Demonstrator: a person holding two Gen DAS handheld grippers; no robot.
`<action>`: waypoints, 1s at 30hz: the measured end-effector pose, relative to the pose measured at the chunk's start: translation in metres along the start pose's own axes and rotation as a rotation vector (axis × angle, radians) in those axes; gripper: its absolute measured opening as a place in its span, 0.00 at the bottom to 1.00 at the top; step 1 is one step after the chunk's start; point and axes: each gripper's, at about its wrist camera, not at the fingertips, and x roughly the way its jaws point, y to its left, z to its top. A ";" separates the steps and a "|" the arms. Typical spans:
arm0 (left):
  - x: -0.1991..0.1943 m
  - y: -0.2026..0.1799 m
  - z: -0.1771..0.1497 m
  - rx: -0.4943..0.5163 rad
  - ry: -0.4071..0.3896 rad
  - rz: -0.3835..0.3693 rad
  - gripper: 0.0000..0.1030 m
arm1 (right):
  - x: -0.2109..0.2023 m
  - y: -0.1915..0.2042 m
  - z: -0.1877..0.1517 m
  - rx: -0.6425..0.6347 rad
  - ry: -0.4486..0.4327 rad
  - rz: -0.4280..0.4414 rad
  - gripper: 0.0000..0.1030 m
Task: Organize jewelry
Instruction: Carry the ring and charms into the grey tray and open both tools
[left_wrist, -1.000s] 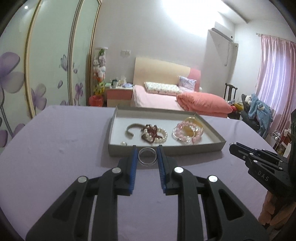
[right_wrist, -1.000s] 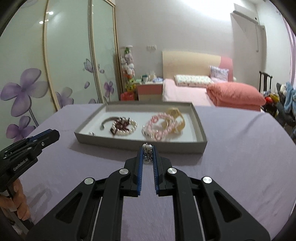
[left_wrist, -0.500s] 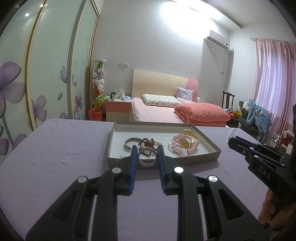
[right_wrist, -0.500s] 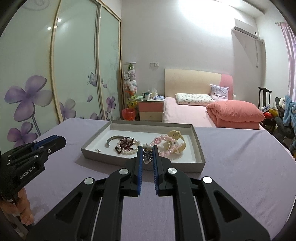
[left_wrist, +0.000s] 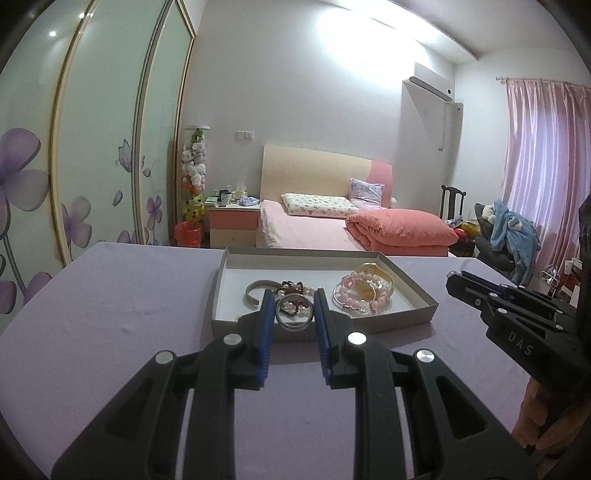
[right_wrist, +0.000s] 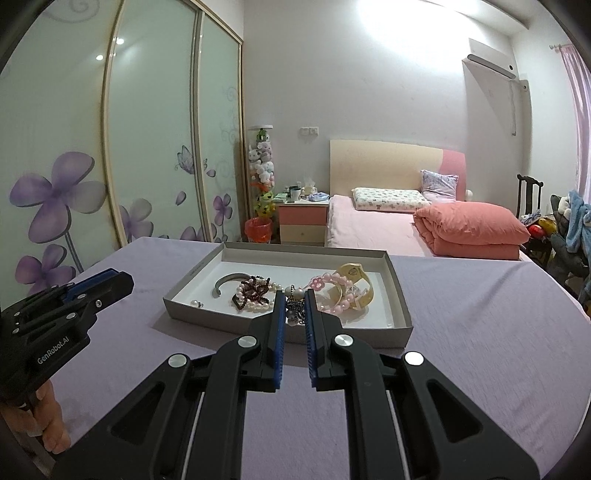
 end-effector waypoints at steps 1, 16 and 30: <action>0.000 0.000 0.000 0.000 0.001 0.000 0.21 | 0.000 0.000 0.000 0.001 -0.001 -0.001 0.11; 0.024 0.000 0.017 0.016 0.019 -0.017 0.21 | 0.024 -0.014 0.025 0.017 -0.024 -0.034 0.11; 0.087 -0.001 0.050 -0.007 -0.014 -0.004 0.21 | 0.102 -0.033 0.043 0.081 0.033 -0.014 0.11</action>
